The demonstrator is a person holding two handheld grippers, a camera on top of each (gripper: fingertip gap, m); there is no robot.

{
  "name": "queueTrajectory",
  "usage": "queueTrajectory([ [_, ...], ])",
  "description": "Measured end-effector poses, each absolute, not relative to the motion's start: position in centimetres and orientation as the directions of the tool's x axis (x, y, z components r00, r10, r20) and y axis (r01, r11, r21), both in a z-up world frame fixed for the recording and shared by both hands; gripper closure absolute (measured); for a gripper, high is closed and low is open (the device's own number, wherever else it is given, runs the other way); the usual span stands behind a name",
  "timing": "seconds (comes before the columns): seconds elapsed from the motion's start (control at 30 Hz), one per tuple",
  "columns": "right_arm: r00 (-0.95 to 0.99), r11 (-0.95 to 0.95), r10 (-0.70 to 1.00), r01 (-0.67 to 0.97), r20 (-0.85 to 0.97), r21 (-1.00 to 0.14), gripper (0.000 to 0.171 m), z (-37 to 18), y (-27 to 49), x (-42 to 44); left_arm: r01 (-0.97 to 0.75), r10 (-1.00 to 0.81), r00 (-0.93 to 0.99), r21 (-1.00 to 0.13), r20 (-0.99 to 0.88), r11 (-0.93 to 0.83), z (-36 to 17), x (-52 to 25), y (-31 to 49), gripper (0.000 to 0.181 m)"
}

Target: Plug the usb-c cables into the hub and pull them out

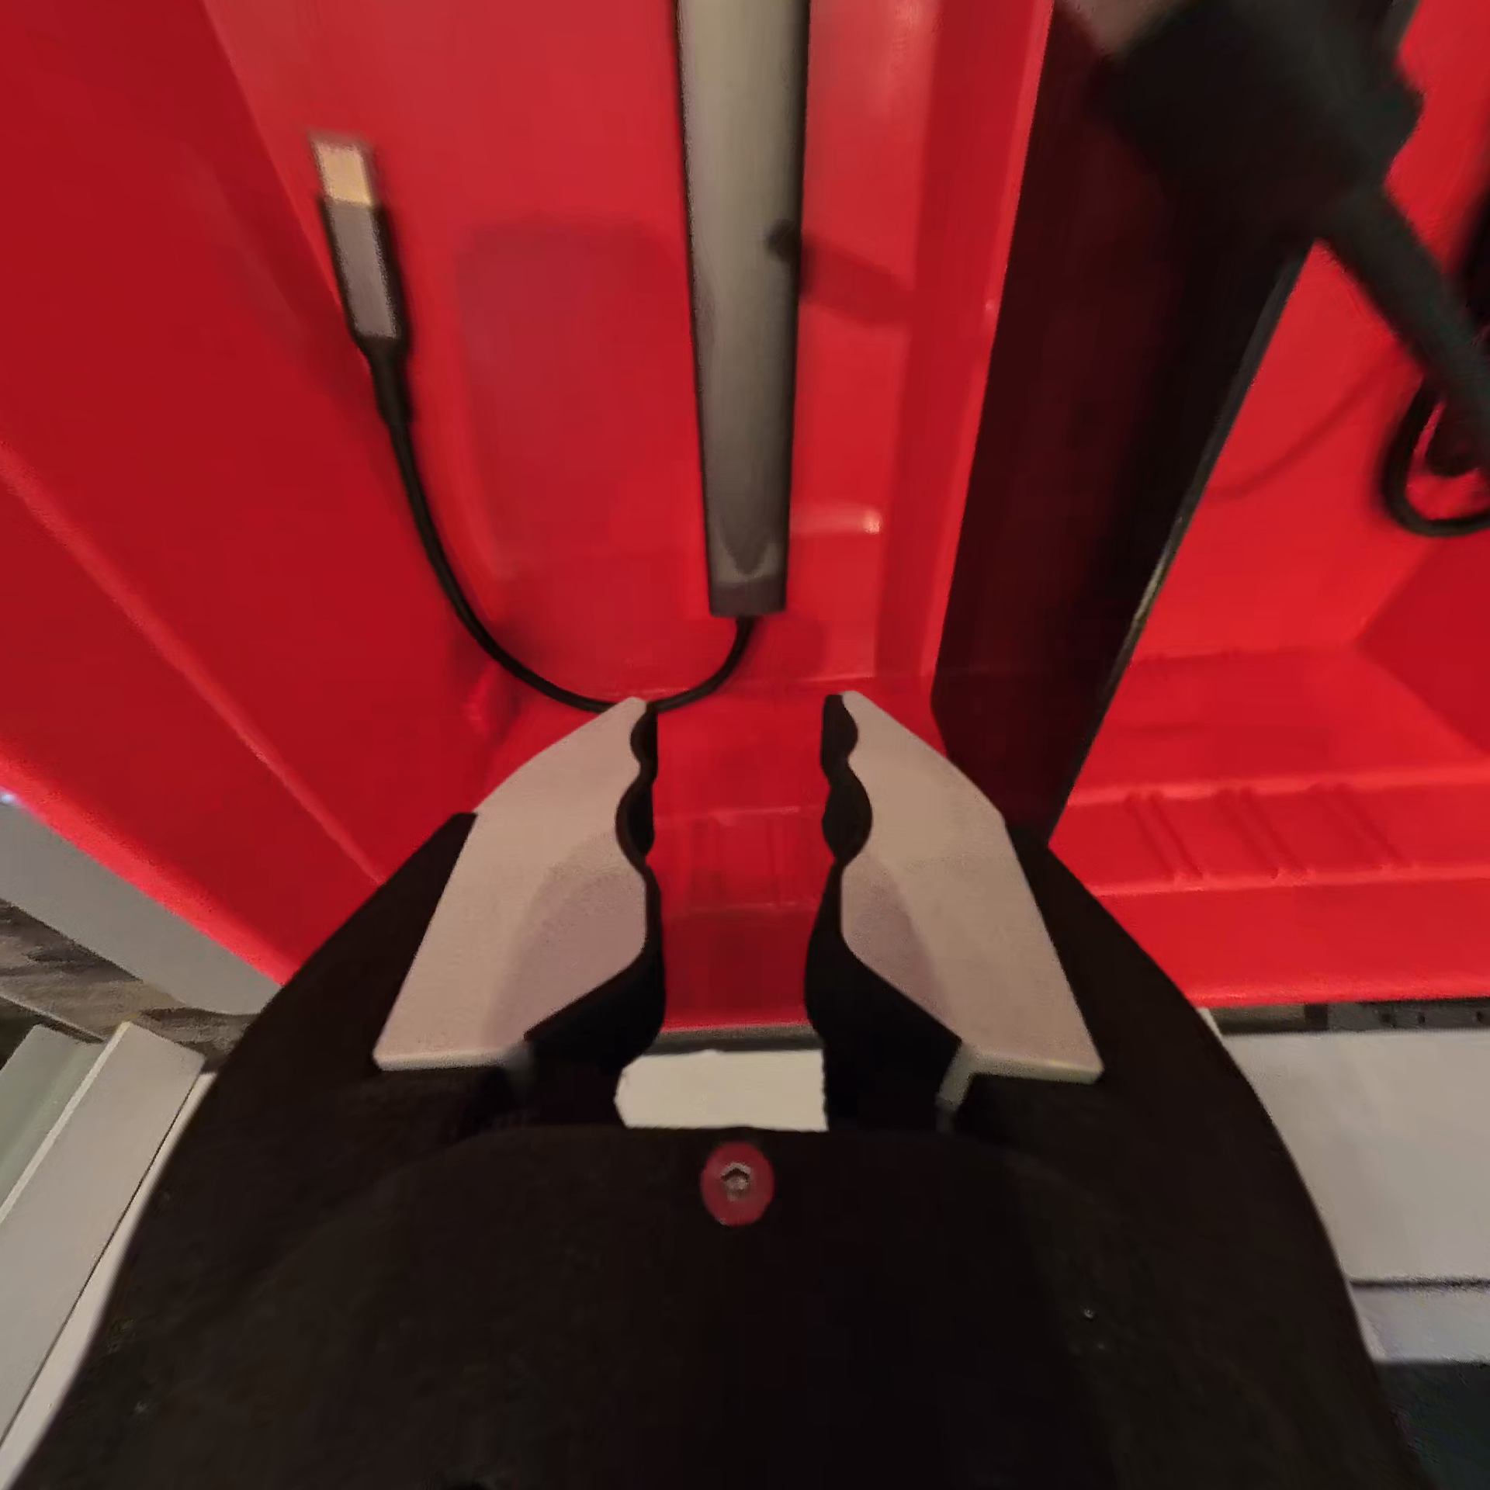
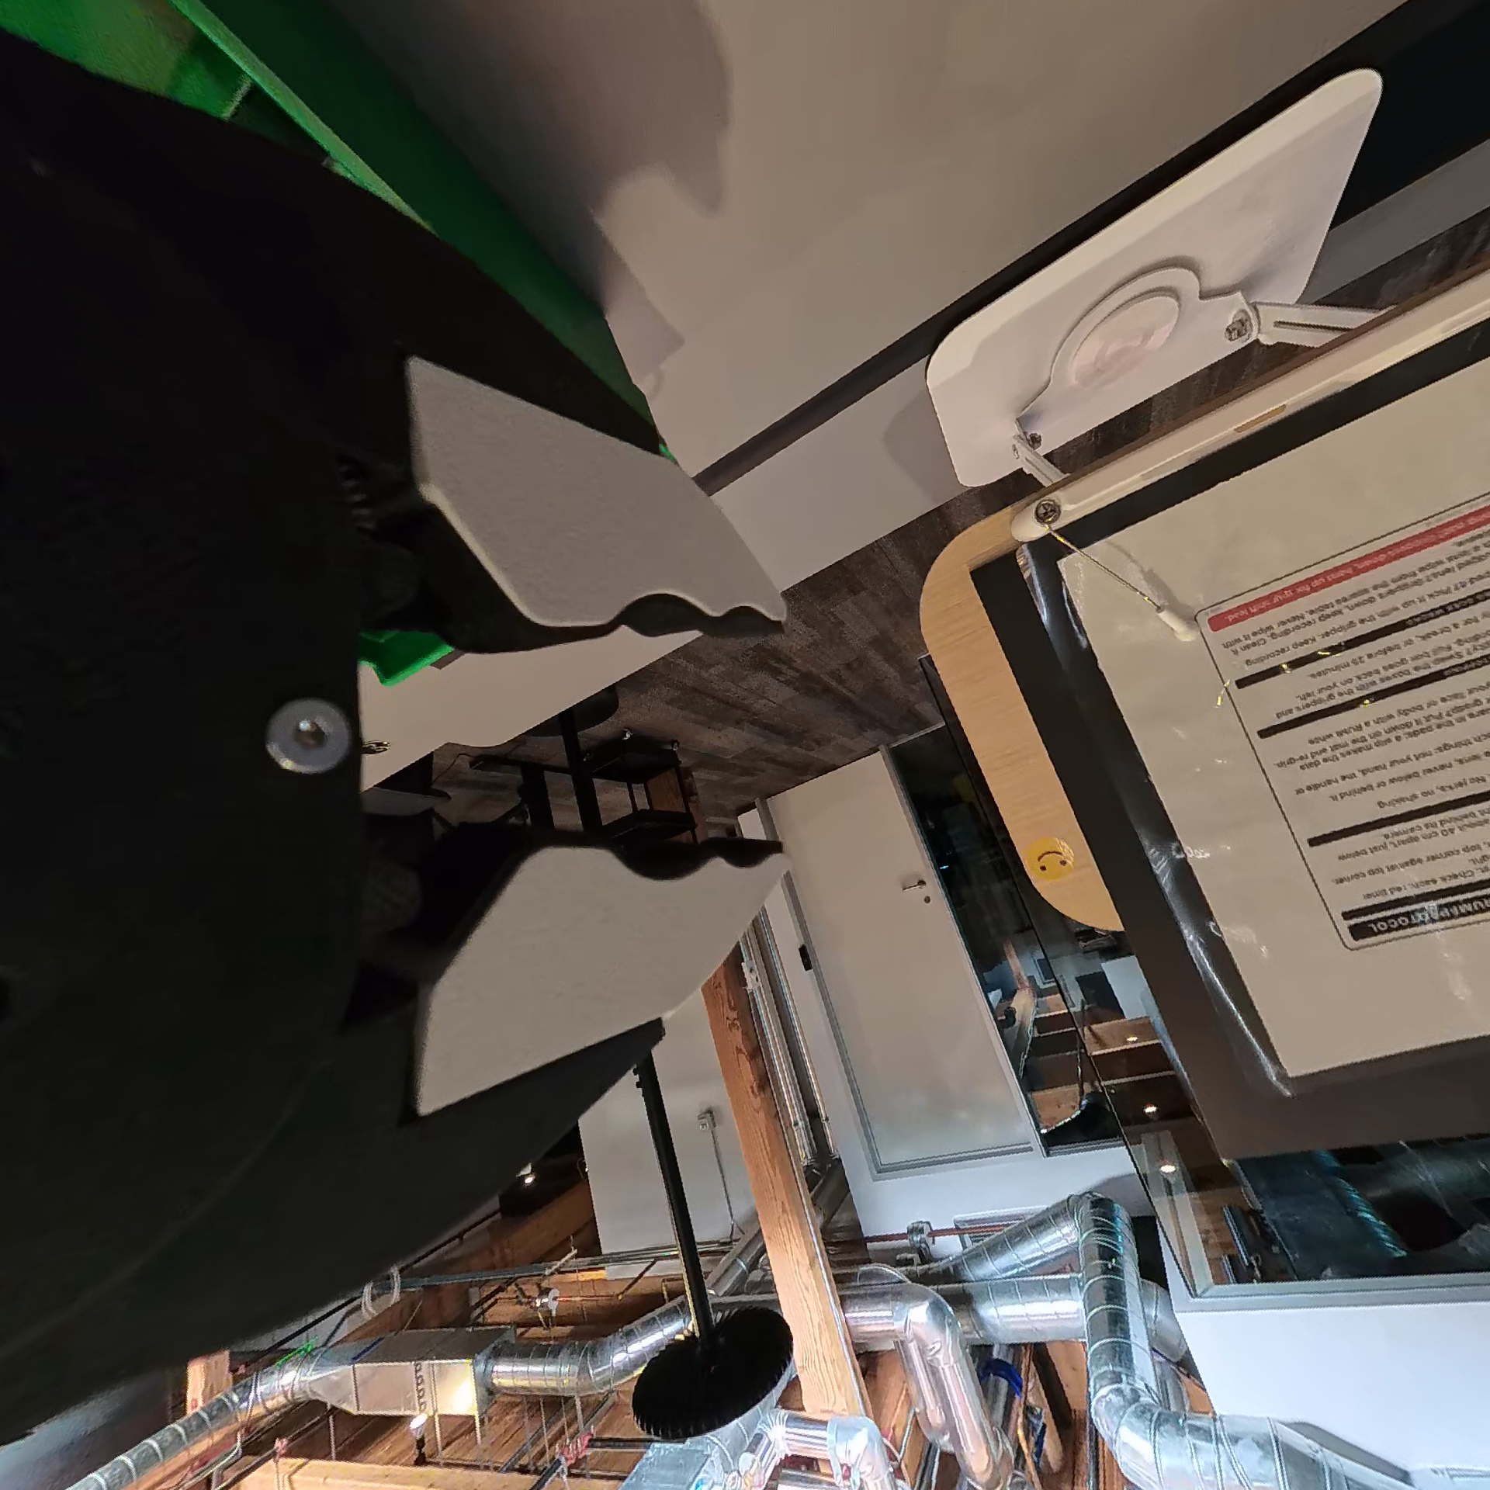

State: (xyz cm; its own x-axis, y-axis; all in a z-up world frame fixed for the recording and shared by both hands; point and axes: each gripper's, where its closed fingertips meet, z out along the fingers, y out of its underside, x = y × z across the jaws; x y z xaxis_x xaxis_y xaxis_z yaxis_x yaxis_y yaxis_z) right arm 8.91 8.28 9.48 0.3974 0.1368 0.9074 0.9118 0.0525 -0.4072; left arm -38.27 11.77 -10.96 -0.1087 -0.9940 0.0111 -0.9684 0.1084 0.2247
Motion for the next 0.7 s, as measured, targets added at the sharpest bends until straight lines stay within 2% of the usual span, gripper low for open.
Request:
queueTrajectory([
  [0.1,0.381,0.028,0.134,0.921,0.915,-0.388,0.122,9.2,8.5,9.4,-0.958,-0.992,-0.125,0.256,0.034,0.130,-11.6,-38.6,11.5,0.138],
  [0.33,0.413,0.041,0.149,0.905,0.899,-0.423,0.122,9.2,8.5,9.3,-0.965,-0.984,-0.138,0.207,0.114,0.160,-14.0,-37.1,10.4,0.132],
  [0.43,0.408,0.036,0.158,0.908,0.899,-0.418,0.122,8.9,8.6,9.3,-0.952,-0.983,-0.169,0.245,0.074,0.182,-15.2,-37.4,10.9,0.131],
  [0.6,0.403,0.039,0.161,0.910,0.901,-0.414,0.122,8.8,8.7,9.2,-0.940,-0.976,-0.218,0.266,0.020,0.215,-15.4,-37.3,11.8,0.158],
  [0.7,0.403,0.042,0.163,0.909,0.901,-0.414,0.122,8.8,8.7,9.2,-0.953,-0.987,-0.163,0.254,0.018,0.162,-15.4,-37.1,12.0,0.159],
])
